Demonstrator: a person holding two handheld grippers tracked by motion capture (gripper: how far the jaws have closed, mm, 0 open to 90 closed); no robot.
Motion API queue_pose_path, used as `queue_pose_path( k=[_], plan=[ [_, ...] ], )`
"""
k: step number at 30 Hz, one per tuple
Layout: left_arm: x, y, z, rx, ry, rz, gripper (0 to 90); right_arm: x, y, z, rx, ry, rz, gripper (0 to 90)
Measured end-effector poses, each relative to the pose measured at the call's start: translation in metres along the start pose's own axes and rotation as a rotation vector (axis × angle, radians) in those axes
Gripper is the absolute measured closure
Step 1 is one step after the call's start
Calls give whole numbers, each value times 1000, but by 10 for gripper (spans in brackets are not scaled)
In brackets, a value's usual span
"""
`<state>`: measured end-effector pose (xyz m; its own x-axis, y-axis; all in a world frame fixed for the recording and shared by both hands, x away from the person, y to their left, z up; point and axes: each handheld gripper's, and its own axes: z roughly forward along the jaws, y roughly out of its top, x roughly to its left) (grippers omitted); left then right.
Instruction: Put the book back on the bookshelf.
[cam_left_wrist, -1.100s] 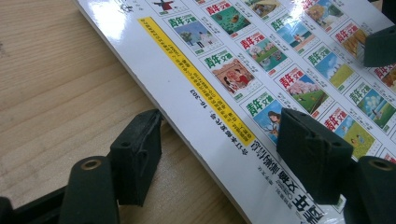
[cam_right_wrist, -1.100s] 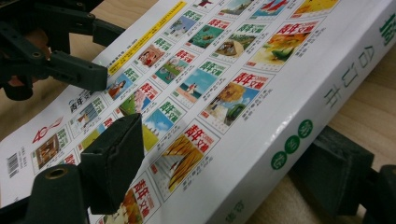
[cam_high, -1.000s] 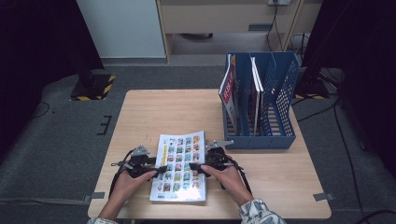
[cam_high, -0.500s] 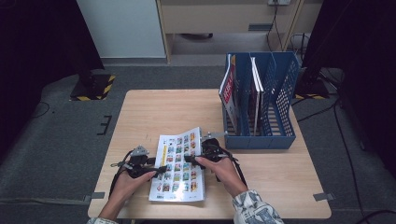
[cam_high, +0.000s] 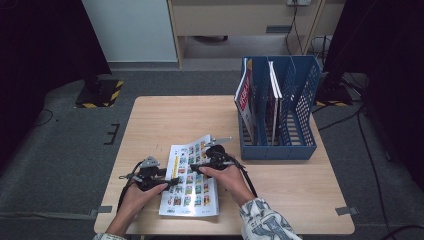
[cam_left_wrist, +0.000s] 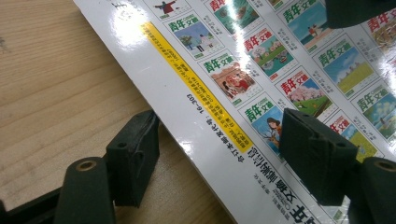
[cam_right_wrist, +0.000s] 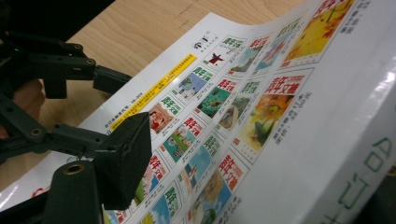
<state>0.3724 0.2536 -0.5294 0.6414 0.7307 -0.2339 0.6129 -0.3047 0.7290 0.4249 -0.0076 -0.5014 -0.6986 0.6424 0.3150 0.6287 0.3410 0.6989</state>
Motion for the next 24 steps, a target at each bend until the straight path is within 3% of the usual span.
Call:
queue_pose_path(
  k=[1, 12, 13, 14, 17, 20, 24],
  plan=[
    [-2, -1, -1, 15, 5, -21, 281, 0, 0, 1, 7, -9, -1, 306],
    [-4, 0, -1, 12, 29, -20, 267, 1, 8, 7, 14, -84, 54, 516],
    [-4, 0, -1, 12, 31, -22, 266, 0, 9, 8, 3, -89, 34, 530],
    [-5, 0, 0, 12, 34, -22, 266, 2, 10, 8, 10, -91, 52, 545],
    [-4, 1, -1, 15, 31, -13, 262, 1, 13, 9, -12, -113, 23, 621],
    [-3, 2, -1, 15, 25, -5, 254, -1, 15, 6, -36, -107, 33, 673],
    [-2, 4, 3, 15, 22, -5, 194, 0, 19, 0, -55, -108, -10, 688]
  ],
)
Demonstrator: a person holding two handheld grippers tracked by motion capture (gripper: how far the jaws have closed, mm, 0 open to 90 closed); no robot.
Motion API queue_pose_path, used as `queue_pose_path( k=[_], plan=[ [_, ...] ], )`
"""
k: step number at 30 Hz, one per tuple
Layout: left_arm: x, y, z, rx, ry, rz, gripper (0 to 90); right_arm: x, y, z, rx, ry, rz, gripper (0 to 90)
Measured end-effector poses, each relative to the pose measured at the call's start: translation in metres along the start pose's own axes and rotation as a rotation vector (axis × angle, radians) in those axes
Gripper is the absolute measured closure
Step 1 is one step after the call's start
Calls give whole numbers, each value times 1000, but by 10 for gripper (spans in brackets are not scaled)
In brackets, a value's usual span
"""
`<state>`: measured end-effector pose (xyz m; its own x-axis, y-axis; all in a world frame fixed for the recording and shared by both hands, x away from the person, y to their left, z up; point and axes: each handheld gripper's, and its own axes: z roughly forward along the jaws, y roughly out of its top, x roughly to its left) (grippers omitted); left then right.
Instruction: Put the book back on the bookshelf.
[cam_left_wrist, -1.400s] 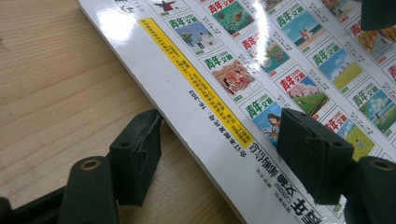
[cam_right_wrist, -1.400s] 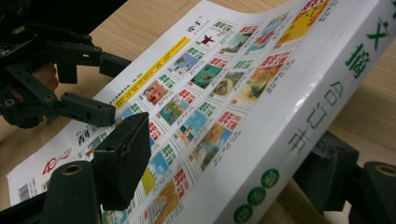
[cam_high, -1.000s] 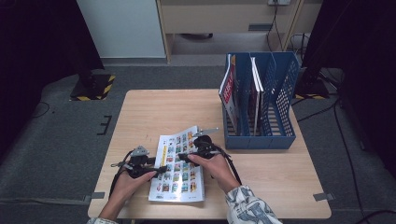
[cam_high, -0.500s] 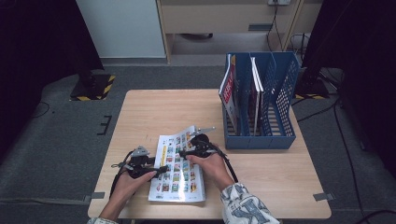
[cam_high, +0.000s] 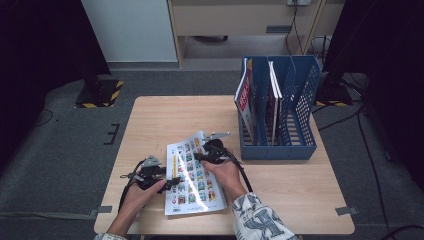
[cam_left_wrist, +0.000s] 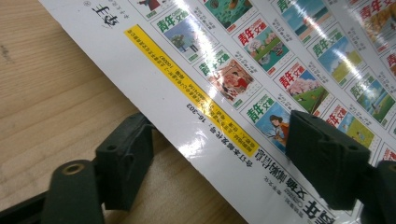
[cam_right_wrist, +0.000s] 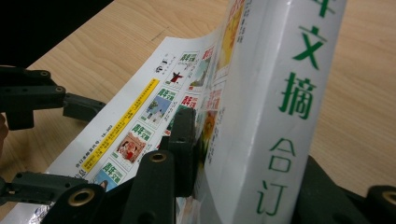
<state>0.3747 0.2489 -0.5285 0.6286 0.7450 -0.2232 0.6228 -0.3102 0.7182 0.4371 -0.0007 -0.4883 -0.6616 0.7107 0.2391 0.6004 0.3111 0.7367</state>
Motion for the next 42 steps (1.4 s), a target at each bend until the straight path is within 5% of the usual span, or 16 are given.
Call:
queue_pose_path(
  k=[6, 15, 25, 30, 36, 42],
  plan=[
    [-2, 1, 4, 3, 0, 3, 107, 6, 8, -11, -41, -13, -110, 696],
    [-7, 2, 7, -1, -36, -2, 98, 16, 18, -32, -147, -50, -243, 709],
    [-14, 5, 13, -16, -110, -7, 171, 25, 24, -49, -253, -20, -306, 717],
    [-12, 5, 12, -30, -144, -27, 247, 29, 28, -56, -311, 5, -329, 722],
    [0, 9, 5, -52, -186, -99, 493, 33, 28, -60, -356, 44, -339, 726],
    [3, 12, -3, -54, -176, -110, 644, 29, 27, -61, -371, 62, -339, 731]
  ],
)
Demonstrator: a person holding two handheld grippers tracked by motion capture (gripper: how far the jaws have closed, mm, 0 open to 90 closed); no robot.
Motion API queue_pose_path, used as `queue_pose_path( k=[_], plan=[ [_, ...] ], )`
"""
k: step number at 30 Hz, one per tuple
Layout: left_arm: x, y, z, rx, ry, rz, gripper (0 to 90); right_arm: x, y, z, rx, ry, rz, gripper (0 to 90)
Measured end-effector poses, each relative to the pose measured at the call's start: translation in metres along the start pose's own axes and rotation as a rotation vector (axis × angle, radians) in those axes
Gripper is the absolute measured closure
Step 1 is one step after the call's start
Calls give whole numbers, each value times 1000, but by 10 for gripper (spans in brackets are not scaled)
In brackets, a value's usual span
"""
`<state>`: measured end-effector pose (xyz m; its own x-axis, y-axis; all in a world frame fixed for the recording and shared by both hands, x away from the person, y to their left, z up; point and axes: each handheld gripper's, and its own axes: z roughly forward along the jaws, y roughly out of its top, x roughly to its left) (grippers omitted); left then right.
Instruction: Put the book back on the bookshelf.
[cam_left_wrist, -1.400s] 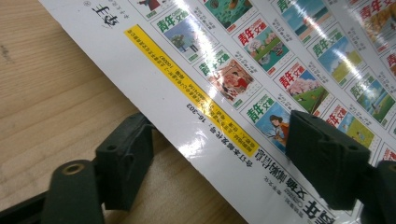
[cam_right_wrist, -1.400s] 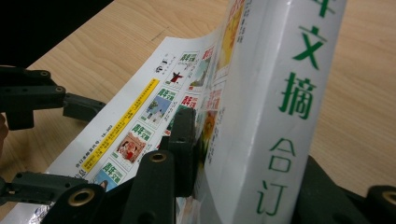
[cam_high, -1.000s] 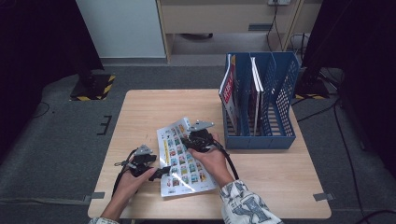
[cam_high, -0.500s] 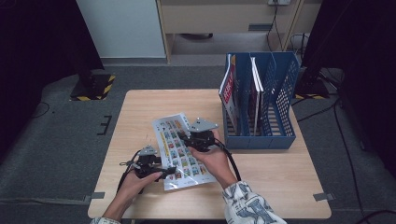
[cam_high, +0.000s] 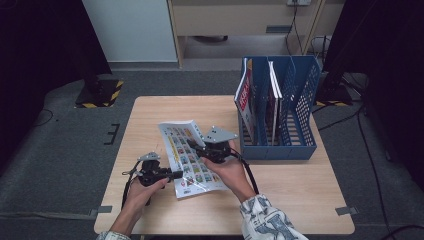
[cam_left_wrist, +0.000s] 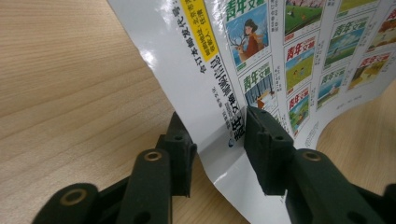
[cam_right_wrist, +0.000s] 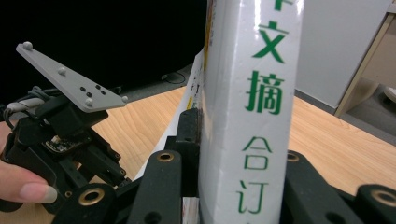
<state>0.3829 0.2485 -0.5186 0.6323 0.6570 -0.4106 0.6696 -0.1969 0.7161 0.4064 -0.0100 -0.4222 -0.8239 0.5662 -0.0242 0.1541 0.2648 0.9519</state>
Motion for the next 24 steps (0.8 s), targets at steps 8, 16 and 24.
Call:
queue_pose_path(
  k=[8, 16, 24],
  plan=[
    [-5, 7, -10, -33, 93, 71, 687, -4, 3, -6, 0, 9, -8, 734],
    [-10, 13, -21, -70, 198, 154, 701, -5, 4, -11, -9, 25, -23, 732],
    [-14, 17, -31, -95, 274, 232, 710, -6, 5, -14, -18, 42, -28, 726]
  ],
)
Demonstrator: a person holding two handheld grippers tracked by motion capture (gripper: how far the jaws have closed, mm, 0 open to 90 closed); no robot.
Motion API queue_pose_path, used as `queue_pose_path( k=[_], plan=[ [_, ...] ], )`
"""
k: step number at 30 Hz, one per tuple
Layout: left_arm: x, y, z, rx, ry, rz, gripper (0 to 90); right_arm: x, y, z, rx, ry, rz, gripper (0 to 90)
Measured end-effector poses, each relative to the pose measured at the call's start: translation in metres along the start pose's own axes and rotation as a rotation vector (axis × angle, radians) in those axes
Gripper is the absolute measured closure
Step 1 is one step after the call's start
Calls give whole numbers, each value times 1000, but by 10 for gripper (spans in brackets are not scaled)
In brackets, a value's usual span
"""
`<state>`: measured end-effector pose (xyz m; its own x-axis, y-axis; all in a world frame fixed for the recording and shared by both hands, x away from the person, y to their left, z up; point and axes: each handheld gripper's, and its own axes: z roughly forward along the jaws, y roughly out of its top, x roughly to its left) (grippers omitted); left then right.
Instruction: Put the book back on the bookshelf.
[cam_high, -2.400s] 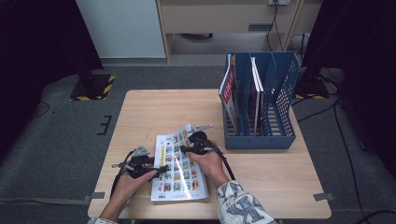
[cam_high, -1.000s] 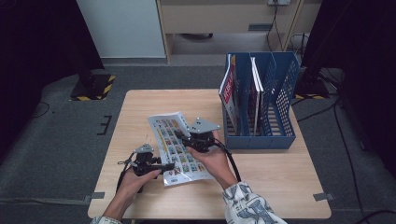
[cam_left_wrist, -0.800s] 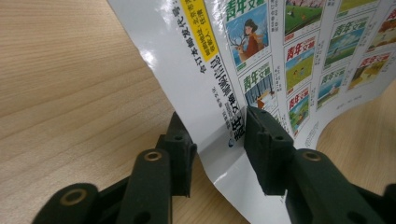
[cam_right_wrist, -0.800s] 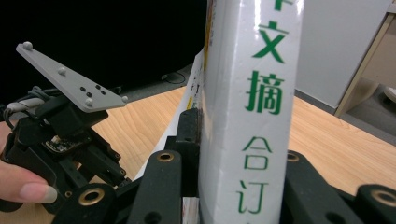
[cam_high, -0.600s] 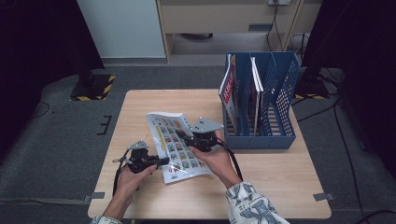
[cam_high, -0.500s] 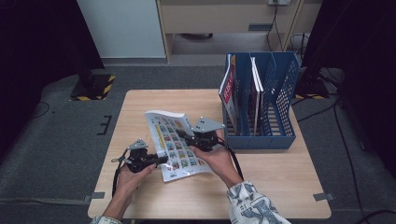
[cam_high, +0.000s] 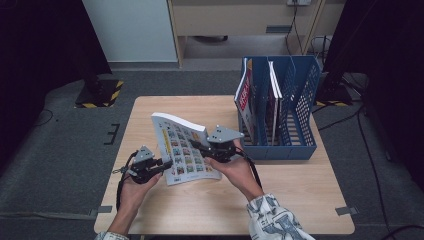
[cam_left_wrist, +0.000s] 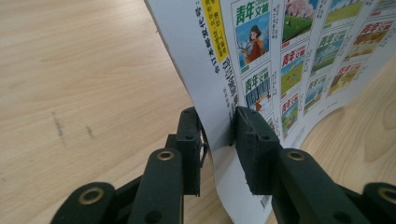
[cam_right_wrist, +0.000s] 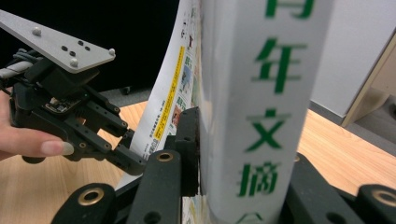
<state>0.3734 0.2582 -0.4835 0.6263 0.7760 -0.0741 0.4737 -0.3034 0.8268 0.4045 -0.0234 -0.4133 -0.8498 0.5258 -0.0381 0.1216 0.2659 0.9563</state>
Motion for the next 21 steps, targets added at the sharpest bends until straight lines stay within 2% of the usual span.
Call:
queue_pose_path(
  k=[6, 9, 21],
  plan=[
    [1, 2, -7, -12, 34, 45, 717, -1, 4, -1, -13, 27, 10, 717],
    [1, 2, -8, -16, 35, 58, 718, 0, 7, -1, -25, 38, 14, 712],
    [2, 1, -8, -25, 26, 66, 718, -3, 11, 3, -76, 68, 35, 686]
  ],
)
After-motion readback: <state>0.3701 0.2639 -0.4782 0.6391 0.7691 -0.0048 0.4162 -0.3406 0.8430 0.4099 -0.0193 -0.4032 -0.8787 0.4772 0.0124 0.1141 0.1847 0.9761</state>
